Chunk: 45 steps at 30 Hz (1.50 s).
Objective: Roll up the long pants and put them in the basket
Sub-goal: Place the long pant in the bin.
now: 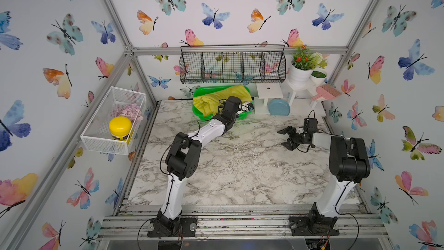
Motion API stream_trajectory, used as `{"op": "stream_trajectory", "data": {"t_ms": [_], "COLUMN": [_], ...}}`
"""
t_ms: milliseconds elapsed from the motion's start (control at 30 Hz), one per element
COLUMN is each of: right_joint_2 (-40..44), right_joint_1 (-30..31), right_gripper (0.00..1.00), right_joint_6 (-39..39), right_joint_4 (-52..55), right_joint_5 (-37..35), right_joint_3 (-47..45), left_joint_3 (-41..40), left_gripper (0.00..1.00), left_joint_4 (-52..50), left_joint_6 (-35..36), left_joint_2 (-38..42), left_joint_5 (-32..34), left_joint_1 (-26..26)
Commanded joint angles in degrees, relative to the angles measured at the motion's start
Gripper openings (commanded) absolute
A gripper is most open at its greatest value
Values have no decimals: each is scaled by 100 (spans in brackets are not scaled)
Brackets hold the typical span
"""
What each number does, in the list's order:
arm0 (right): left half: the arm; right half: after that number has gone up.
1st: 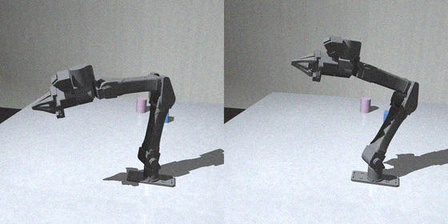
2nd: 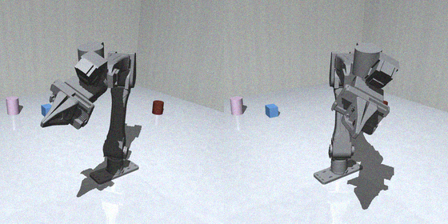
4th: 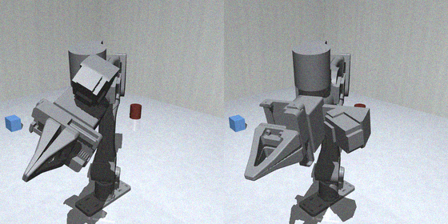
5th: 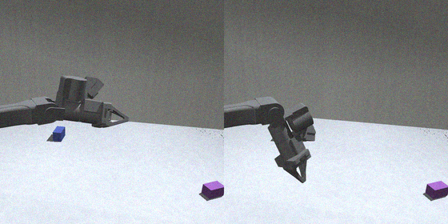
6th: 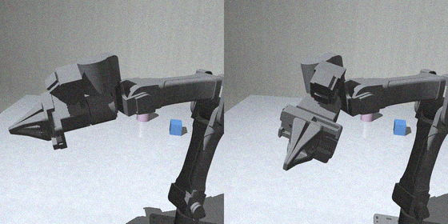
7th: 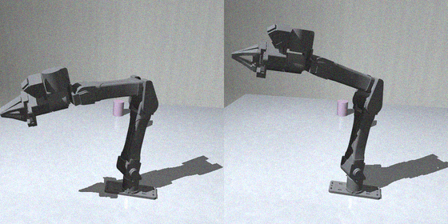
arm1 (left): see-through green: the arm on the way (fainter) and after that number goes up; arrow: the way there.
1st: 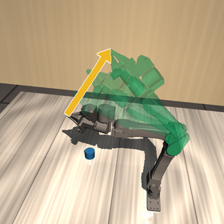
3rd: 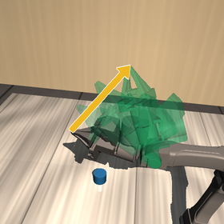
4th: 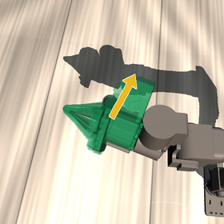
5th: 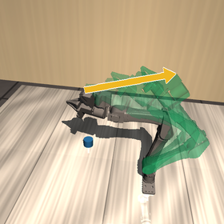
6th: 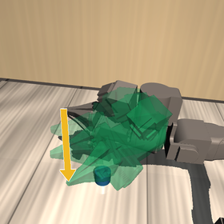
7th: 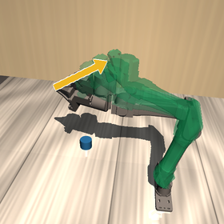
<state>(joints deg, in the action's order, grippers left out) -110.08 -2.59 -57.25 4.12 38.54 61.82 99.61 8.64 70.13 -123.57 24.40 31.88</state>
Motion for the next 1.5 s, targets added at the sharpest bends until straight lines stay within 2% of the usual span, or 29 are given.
{"op": "stream_trajectory", "data": {"t_ms": [0,400,767,967,1033,1167,1267,1467], "right_joint_2": [-295,-678,-813,-766,-776,-898,-966,-1039], "right_joint_1": [-20,-22,-22,-22,-22,-22,-19,-22], "right_gripper": [80,80,79,79,79,78,78,77], "right_joint_6": [259,347,475,799,830,836,814,797], "right_joint_4": [495,524,242,614,727,925,1008,1100], "right_joint_5": [41,239,764,760,684,608,537,531], "right_joint_3": [-8,108,209,402,481,701,820,971], "left_joint_3": [562,1200,1040,701,560,319,75,-297], "left_gripper": [0,0,0,2,15,52,65,71], "left_joint_4": [1197,1836,2163,2185,2209,2308,2294,1941], "left_joint_6": [535,1136,1337,1443,1449,1203,984,789], "left_joint_2": [-60,-647,-1550,-1787,-1740,-1497,-1184,-631], "left_joint_5": [-285,-1177,-2228,-2443,-2401,-2455,-2529,-2582], "left_joint_1": [-294,-642,-1151,-1219,-1140,-994,-861,-641]}}
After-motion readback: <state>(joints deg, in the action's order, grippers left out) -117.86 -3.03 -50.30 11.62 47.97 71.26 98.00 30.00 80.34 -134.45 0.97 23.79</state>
